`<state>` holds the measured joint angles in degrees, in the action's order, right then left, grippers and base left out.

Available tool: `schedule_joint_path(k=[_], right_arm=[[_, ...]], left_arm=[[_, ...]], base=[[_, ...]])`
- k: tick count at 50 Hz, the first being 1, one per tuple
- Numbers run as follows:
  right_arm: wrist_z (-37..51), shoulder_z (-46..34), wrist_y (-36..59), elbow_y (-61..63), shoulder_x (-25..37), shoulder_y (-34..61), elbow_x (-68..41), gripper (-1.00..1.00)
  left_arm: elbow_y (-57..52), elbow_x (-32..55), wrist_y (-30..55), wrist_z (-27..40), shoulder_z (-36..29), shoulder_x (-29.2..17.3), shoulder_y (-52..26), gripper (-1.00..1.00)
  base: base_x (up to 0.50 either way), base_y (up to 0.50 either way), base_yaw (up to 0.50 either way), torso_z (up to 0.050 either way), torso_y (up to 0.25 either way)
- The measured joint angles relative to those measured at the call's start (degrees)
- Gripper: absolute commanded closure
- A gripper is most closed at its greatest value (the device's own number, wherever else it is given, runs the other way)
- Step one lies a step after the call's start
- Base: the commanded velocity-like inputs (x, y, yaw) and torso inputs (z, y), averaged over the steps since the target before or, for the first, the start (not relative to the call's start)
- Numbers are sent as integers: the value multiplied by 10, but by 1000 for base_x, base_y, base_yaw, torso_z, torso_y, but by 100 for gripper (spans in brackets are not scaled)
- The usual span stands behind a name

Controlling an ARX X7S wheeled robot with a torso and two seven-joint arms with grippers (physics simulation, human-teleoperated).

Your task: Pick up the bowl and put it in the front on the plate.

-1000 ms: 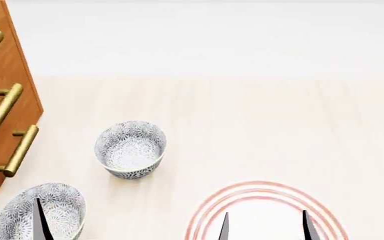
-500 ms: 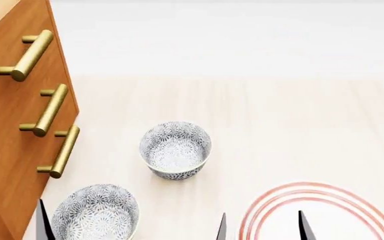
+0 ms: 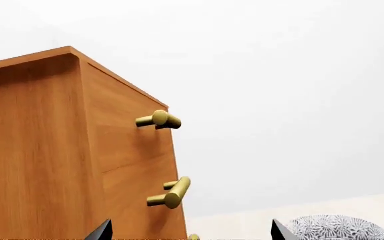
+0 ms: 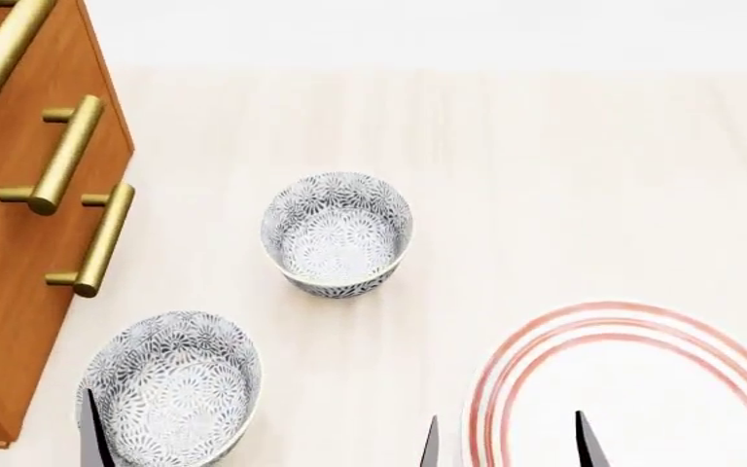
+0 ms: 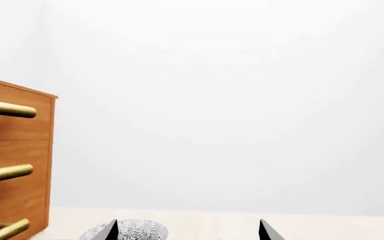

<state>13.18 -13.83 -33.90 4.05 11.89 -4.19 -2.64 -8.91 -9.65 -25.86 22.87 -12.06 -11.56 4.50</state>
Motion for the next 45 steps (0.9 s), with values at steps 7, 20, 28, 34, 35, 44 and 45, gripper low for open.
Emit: schedule_joint_path(k=[7,20,28,34,35,44,45], right_arm=[[2,-2,7,0,2,2,-3,-100],[0,-10,84,27,8,23,-30,-100],[13,0,234,89,14,89,-91,-100],[25,9,348,120,20,153,-139,-100],[27,10,366,123,20,165,-147,-100],[38,18,514,117,23,269,-212,-100],[38,18,528,113,23,281,-219,-100]], left_arm=[[3,7,5,-2,-4,-2,-3,-100],[5,11,11,0,-10,-6,-5,-100],[5,13,12,3,-12,-9,-5,-100],[4,13,12,5,-14,-10,-5,-100],[4,13,12,6,-14,-11,-5,-100],[4,13,12,9,-17,-13,-6,-100],[5,13,12,9,-18,-13,-6,-100]], base=[[0,0,0,0,0],[0,0,0,0,0],[0,0,0,0,0],[0,0,0,0,0],[0,0,0,0,0],[0,0,0,0,0],[0,0,0,0,0]])
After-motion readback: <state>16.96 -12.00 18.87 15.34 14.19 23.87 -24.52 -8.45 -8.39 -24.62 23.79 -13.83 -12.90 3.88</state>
